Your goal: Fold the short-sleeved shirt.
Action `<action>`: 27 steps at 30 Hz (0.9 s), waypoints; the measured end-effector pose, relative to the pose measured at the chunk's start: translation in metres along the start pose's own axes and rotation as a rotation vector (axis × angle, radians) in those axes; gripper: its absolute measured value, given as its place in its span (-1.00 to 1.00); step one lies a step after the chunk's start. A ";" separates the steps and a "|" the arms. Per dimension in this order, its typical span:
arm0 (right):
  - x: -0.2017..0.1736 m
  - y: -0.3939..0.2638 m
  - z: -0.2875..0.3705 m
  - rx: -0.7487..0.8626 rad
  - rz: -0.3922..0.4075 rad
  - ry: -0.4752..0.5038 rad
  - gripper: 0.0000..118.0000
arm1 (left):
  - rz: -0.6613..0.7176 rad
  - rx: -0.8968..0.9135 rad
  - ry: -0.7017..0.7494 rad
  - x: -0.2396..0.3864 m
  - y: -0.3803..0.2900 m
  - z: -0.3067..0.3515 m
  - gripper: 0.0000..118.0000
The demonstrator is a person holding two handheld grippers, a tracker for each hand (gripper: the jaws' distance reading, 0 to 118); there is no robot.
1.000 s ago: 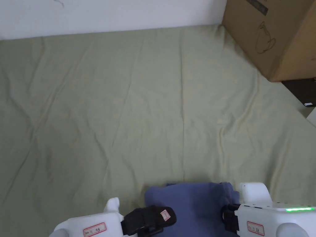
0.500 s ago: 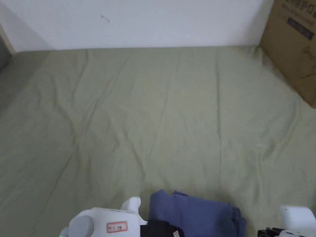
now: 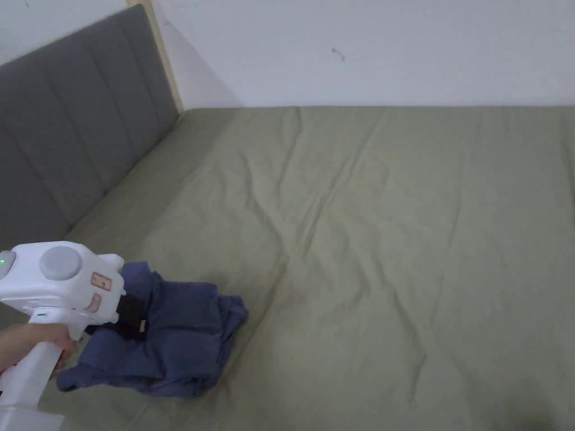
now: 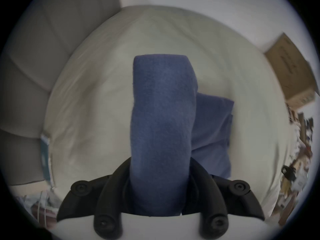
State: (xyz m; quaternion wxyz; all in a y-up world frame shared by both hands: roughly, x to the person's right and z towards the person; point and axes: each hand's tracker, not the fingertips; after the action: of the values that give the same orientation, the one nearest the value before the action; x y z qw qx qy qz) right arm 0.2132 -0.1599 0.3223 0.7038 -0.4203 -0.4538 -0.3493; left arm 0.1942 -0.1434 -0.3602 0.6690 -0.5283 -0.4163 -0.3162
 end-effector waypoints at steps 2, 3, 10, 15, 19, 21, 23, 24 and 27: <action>-0.004 0.002 0.001 -0.002 0.014 -0.015 -0.98 | 0.043 -0.040 0.075 -0.015 -0.001 -0.008 0.29; -0.005 0.004 0.002 -0.002 0.022 -0.020 -0.98 | 0.038 -0.035 0.119 -0.019 -0.002 -0.008 0.29; -0.007 0.016 0.008 0.040 0.044 -0.030 -0.98 | 0.189 0.112 0.010 -0.027 -0.025 0.028 0.65; -0.008 0.012 0.017 0.057 0.041 0.008 -0.98 | 0.183 0.232 -0.086 0.010 -0.060 0.062 -0.96; -0.008 0.009 0.029 0.084 0.012 0.037 -0.98 | 0.130 0.357 -0.164 0.074 -0.108 0.098 -1.00; -0.009 0.008 0.038 0.111 -0.017 0.073 -0.98 | 0.094 0.432 -0.167 0.112 -0.134 0.119 -1.00; -0.012 0.005 0.050 0.158 -0.022 0.083 -0.98 | 0.019 0.499 -0.117 0.148 -0.154 0.134 -1.00; -0.007 0.005 0.053 0.189 -0.016 0.089 -0.98 | 0.012 0.548 -0.080 0.168 -0.166 0.143 -1.00; -0.014 0.004 0.075 0.259 0.020 0.083 -0.98 | -0.044 0.670 -0.009 0.222 -0.197 0.162 -1.00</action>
State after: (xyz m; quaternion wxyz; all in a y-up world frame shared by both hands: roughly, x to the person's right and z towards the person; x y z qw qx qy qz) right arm 0.1861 -0.0882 0.3262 0.7737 -0.3159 -0.4615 -0.2977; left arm 0.0888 -0.0303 -0.0594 0.7967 -0.2712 -0.5115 -0.1735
